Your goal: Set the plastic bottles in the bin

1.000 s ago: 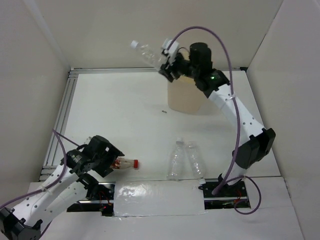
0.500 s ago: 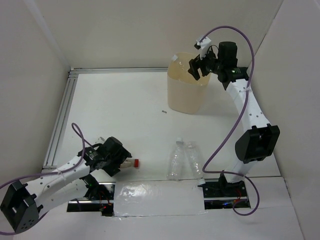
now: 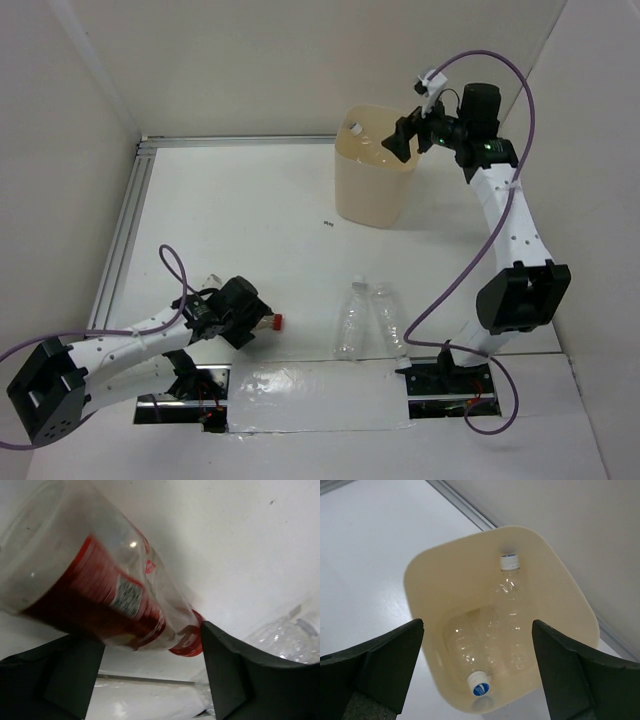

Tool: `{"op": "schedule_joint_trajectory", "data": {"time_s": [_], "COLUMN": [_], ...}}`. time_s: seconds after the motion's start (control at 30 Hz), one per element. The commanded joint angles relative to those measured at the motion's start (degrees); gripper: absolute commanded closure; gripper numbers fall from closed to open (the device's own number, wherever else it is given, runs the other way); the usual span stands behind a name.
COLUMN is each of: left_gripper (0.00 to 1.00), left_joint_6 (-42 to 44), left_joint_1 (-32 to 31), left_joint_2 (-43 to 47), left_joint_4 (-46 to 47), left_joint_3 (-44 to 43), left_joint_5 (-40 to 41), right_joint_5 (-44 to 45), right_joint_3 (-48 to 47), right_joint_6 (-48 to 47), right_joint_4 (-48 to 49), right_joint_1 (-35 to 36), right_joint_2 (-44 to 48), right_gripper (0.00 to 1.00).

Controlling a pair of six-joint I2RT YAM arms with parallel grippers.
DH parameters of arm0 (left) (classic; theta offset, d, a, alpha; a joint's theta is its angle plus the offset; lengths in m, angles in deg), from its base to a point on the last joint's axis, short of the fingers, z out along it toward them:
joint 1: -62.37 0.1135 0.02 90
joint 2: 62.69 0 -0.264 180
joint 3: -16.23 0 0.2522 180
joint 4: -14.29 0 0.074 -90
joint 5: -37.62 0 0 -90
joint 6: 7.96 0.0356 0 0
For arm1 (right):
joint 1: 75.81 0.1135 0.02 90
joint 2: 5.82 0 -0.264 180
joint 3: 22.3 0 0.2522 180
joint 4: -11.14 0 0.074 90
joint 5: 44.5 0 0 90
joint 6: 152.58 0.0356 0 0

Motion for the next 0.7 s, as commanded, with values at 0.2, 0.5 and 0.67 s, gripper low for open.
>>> {"op": "schedule_joint_trajectory", "data": {"time_s": [0.2, 0.5, 0.67], "left_gripper": [0.69, 1.0, 1.0], "left_joint_6": [3.13, 22.42, 45.29], "left_joint_1": [-2.13, -10.13, -10.76], "left_joint_2": [-5.69, -3.14, -5.15], "left_joint_4": [0.51, -0.9, 12.76], "left_joint_3": [-2.61, -21.31, -39.16], "left_joint_5": [5.43, 16.66, 16.87], "right_joint_5": [-24.14, -37.0, -31.57], "right_joint_3": [11.24, 18.62, 27.39], "right_joint_6": [-6.19, -27.69, -37.67], "right_joint_4": [-5.6, -22.9, -33.1], "right_joint_1": [-6.06, -14.42, -15.13], "right_joint_2": [14.47, 23.35, 30.03], "right_gripper": [0.06, 0.33, 0.88]}}
